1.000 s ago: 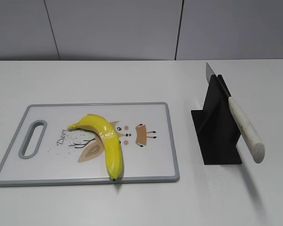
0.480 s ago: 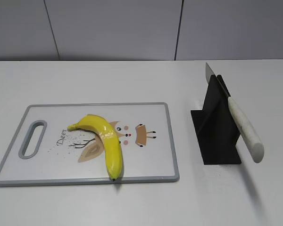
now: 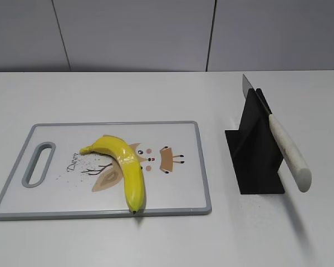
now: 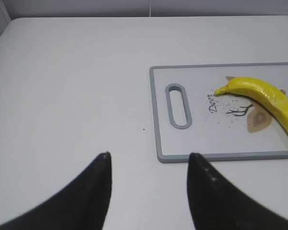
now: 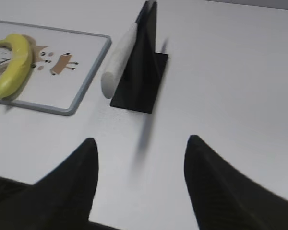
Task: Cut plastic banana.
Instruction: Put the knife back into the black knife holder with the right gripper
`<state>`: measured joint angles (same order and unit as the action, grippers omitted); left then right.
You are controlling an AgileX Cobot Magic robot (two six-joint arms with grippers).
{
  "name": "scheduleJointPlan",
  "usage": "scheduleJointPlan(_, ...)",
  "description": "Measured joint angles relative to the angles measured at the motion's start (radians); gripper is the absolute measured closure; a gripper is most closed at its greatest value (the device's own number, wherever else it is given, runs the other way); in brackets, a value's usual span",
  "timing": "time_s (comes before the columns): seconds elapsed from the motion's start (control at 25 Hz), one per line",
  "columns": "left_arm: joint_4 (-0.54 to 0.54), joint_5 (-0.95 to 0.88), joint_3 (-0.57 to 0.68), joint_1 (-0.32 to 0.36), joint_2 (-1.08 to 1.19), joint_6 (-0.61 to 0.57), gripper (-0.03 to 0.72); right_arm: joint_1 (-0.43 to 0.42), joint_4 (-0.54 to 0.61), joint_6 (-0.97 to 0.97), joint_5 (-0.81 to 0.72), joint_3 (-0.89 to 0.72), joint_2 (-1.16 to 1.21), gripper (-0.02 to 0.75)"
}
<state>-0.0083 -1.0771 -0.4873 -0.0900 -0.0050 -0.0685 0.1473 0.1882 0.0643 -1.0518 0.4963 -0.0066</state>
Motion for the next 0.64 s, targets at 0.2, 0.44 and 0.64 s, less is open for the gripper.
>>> scheduleJointPlan(0.2,0.0,0.0,0.0,0.0,0.0,0.0,0.196,-0.117,0.0,0.0,0.0,0.0,0.0,0.276)
scheduleJointPlan(0.44,0.0,0.0,0.0,0.0,0.0,0.0,0.196,-0.13,0.001,-0.001,0.0,0.0,0.0,0.283)
scheduleJointPlan(0.64,0.0,0.0,0.0,0.0,0.0,0.0,0.196,-0.13,0.001,-0.001,0.0,0.0,0.0,0.283)
